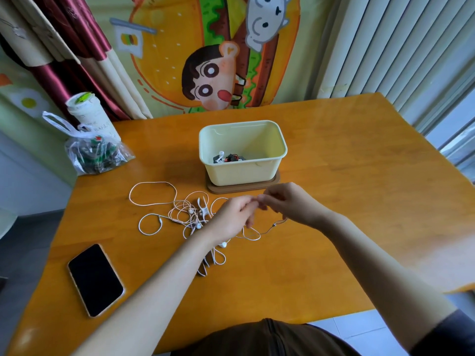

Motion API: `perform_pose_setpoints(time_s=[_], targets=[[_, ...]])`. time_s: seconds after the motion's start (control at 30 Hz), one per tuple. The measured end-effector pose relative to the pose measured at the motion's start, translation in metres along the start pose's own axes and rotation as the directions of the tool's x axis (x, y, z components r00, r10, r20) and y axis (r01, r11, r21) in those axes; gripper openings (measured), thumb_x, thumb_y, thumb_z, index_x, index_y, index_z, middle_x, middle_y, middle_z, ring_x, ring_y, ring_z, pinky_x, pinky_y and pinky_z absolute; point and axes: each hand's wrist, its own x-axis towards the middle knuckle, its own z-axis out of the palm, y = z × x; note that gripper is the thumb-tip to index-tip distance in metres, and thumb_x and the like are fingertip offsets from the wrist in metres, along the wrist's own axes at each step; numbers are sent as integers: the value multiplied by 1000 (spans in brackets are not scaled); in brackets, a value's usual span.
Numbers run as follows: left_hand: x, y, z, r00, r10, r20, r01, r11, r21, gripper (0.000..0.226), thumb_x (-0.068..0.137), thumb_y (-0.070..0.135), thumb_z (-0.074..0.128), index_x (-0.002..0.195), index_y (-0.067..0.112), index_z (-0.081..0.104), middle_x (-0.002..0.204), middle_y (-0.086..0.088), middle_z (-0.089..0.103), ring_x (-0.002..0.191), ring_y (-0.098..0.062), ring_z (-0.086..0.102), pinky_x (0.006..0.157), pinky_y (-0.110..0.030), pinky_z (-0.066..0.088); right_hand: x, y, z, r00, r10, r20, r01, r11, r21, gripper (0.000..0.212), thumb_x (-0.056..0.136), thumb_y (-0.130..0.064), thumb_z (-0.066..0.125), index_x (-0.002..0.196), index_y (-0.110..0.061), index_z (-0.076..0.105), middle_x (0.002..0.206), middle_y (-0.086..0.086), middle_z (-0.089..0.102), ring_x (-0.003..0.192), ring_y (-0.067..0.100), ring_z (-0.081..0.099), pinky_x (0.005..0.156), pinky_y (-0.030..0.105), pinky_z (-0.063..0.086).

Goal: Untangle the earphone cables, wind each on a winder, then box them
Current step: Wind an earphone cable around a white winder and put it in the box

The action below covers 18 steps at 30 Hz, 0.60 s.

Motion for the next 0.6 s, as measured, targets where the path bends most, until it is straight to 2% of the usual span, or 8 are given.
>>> perform_pose_setpoints(time_s=[0.07, 0.2, 0.27, 0.33, 0.37, 0.47, 0.53, 0.6], targets=[[3, -3, -9, 996, -24, -87, 26, 1000, 17, 32, 103, 20, 35, 86, 20, 63, 57, 7, 37, 56, -8, 38, 69, -35, 43, -3, 9, -9, 998, 40, 55, -40, 999, 14, 27, 90, -31, 62, 67, -18, 60, 52, -9, 49, 45, 1, 45, 49, 20, 42], [7, -11, -22, 987, -37, -156, 52, 994, 97, 35, 103, 21, 36, 76, 23, 59, 61, 1, 37, 61, -18, 37, 64, -34, 36, -12, 29, -12, 969, 145, 202, -177, 973, 147, 23, 91, -30, 59, 76, -13, 65, 63, -4, 57, 55, 3, 53, 60, 17, 47], [9, -12, -21, 979, -47, -198, 68, 993, 100, 35, 103, 21, 35, 76, 22, 57, 62, -1, 36, 60, -18, 36, 61, -32, 33, -12, 33, -8, 961, 168, 218, -220, 945, 244, 24, 93, -28, 56, 78, -10, 64, 73, 0, 64, 67, 5, 59, 72, 18, 50], [11, -12, -24, 955, -78, -285, 91, 995, 32, 35, 104, 21, 33, 76, 20, 54, 61, 1, 35, 55, -15, 33, 58, -30, 30, -12, 37, -6, 955, 184, 231, -253, 914, 317, 22, 94, -26, 55, 84, -8, 63, 81, 4, 68, 79, 9, 62, 85, 26, 49], [13, -15, -27, 941, -94, -325, 99, 995, 0, 35, 104, 20, 32, 76, 19, 53, 61, 2, 36, 54, -13, 32, 56, -29, 29, -13, 39, -6, 953, 197, 230, -269, 899, 346, 19, 94, -24, 55, 87, -8, 62, 79, 5, 67, 78, 12, 62, 86, 28, 49], [16, -24, -40, 898, -141, -416, 132, 990, -52, 34, 103, 18, 33, 75, 17, 52, 61, 3, 37, 54, -13, 32, 54, -29, 27, -17, 50, -11, 947, 256, 192, -313, 868, 386, 17, 93, -20, 58, 94, -5, 64, 66, 2, 57, 62, 13, 55, 71, 27, 50], [16, -28, -44, 868, -178, -464, 152, 984, -92, 34, 103, 18, 32, 75, 16, 52, 60, 1, 36, 53, -14, 30, 54, -29, 25, -19, 54, -16, 957, 253, 144, -287, 903, 319, 17, 92, -20, 59, 91, -5, 66, 65, 1, 54, 59, 11, 51, 61, 17, 47], [16, -31, -45, 829, -222, -513, 150, 972, -179, 35, 104, 16, 31, 74, 15, 50, 59, 0, 34, 52, -14, 28, 52, -29, 24, -20, 59, -19, 960, 257, 111, -275, 938, 212, 17, 91, -22, 61, 82, -9, 68, 66, 2, 56, 61, 9, 51, 59, 13, 43]])
